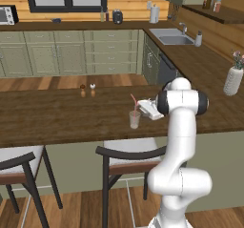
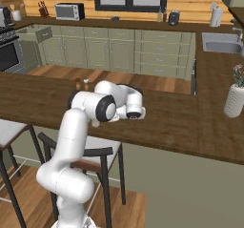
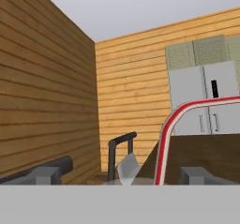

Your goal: Take a straw from the drawer in front and place it inside the glass cup on the dining counter.

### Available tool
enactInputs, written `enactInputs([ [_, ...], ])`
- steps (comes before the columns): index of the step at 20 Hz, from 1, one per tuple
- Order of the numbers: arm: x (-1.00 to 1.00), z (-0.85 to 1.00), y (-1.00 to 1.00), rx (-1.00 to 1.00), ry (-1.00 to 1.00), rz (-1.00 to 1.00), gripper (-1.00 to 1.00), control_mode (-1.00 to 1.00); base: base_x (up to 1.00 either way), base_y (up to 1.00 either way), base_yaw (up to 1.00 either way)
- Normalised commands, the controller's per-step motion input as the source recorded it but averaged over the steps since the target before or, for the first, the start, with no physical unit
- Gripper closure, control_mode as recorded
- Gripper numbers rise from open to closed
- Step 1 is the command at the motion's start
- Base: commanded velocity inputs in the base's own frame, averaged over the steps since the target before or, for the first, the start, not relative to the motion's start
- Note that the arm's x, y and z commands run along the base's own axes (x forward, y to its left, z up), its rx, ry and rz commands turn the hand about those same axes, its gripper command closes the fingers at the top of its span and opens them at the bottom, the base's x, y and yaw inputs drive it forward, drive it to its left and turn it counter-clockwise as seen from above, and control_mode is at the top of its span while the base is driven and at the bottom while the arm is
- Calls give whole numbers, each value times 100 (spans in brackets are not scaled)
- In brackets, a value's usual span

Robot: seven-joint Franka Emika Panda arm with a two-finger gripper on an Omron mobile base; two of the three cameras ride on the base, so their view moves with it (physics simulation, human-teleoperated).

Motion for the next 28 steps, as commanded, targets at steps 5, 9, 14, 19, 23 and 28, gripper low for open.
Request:
enactInputs([
  [5, 2, 0, 7, -9, 0, -7, -100, -100, 0, 0, 0],
  [9, 0, 0, -21, -5, 0, -5, -100, -100, 0, 0, 0],
  [14, 0, 2, -35, -1, 0, -5, -100, -100, 0, 0, 0],
  [19, -24, 36, -11, 0, -2, -10, -100, -100, 0, 0, 0],
  [23, -67, 50, 3, 0, 0, -16, -100, -100, 0, 0, 0],
  [28, -71, 33, 12, 0, 0, -15, -100, -100, 0, 0, 0],
])
